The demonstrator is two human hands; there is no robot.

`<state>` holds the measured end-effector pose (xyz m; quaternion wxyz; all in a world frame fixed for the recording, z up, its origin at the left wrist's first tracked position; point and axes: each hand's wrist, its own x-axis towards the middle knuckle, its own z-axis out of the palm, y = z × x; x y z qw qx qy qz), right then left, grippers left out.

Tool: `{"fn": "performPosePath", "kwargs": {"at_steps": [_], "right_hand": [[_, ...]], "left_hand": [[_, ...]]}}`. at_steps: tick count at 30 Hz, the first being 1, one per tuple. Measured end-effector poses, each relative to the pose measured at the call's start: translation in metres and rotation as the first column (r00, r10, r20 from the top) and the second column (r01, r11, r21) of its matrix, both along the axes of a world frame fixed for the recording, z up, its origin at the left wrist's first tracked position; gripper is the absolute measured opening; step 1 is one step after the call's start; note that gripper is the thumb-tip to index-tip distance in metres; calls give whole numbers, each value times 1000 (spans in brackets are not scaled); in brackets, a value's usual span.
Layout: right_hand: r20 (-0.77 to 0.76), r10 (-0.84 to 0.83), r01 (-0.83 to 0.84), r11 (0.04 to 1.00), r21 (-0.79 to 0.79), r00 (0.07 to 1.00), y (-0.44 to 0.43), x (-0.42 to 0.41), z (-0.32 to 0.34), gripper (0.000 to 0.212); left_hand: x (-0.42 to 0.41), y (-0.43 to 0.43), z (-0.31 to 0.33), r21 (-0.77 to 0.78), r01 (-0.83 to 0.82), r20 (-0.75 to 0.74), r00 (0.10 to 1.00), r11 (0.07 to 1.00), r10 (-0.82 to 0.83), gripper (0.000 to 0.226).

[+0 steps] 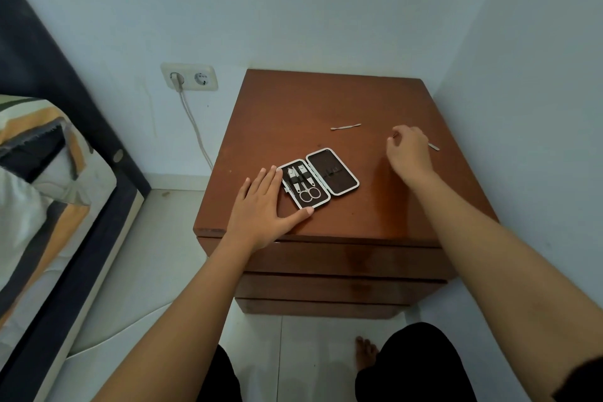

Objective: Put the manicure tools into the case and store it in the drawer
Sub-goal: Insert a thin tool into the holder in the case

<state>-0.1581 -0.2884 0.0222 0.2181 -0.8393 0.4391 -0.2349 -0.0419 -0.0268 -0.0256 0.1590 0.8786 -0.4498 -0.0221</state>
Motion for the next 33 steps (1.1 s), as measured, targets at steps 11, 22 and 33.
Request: {"fn": "performPosePath", "kwargs": {"at_steps": [11, 22, 33], "right_hand": [[-2, -17, 17, 999, -27, 1000, -13, 22, -14, 13], [250, 12, -66, 975, 211, 968, 25, 14, -6, 32], [274, 362, -430, 866, 255, 891, 55, 60, 0, 48]], "left_hand": [[0, 0, 1, -48, -21, 32, 999, 999, 22, 106], [-2, 1, 4, -42, -21, 29, 999, 999, 22, 102], [0, 1, -1, -37, -27, 39, 999, 999, 29, 97]]}}
